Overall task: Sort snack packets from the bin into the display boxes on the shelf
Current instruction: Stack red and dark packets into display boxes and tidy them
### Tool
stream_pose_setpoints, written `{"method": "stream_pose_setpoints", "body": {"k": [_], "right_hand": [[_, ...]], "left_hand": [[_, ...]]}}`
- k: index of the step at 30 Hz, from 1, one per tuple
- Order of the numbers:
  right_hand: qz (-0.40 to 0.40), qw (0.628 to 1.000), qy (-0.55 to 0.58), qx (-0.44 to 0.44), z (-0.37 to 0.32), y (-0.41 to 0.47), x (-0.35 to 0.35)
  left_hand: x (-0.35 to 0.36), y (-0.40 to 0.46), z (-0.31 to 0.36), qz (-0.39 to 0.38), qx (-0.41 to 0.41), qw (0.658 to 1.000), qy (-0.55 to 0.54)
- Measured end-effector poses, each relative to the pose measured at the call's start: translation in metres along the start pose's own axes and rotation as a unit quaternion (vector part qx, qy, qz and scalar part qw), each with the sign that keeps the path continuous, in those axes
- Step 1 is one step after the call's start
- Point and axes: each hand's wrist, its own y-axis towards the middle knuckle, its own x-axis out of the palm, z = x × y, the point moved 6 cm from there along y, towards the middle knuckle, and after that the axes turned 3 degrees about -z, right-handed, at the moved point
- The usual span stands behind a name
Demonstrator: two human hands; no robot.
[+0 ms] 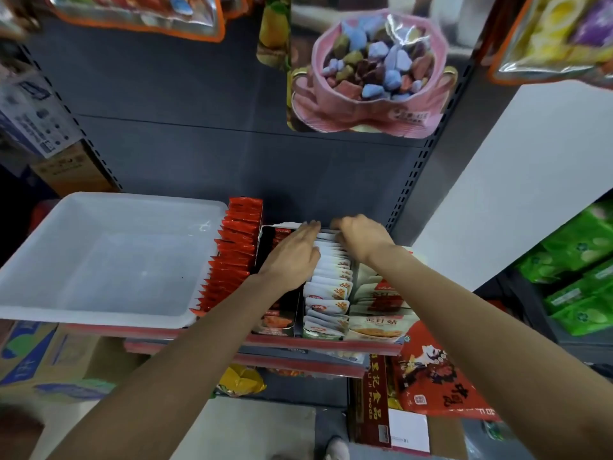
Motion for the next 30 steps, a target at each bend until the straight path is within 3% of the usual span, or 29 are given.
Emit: {"method": "stream_pose_setpoints", "body": {"k": [6, 9, 14, 20, 22, 25, 28, 30], "right_hand": [[0.012, 0.999, 0.015, -0.035, 0.003, 0.017, 0.004], [-0.025, 0.994, 0.070, -0.081, 0.001, 0.015, 0.003], [-0.007, 0.999, 0.002, -0.042, 0.000, 0.018, 0.008], [0.047, 0.999, 0.002, 0.027, 0.011, 0.003, -0.003], [0.005, 0.996, -0.084, 0.007, 0.004, -0.011, 0.004], [-0.093, 0.990, -0.095, -0.044, -0.008, -0.023, 0.016], [-0.118, 0.988, -0.093, -0.045, -0.004, -0.025, 0.010], [-0.090, 0.993, -0.065, -0.045, -0.004, -0.035, 0.004]], "left_hand": [[0.005, 0.001, -0.009, -0.009, 0.015, 0.999, 0.032], [0.004, -0.003, -0.007, 0.005, 0.025, 1.000, 0.014], [0.010, 0.007, -0.008, -0.012, 0.036, 0.994, 0.098], [0.009, 0.006, -0.011, -0.019, 0.023, 0.985, 0.168], [0.011, 0.005, -0.011, -0.060, 0.005, 0.987, 0.149], [0.010, 0.004, -0.008, -0.106, -0.006, 0.989, 0.099], [0.006, -0.007, -0.004, -0.073, -0.001, 0.996, -0.050], [0.005, -0.017, -0.005, -0.047, 0.007, 0.992, -0.113]]}}
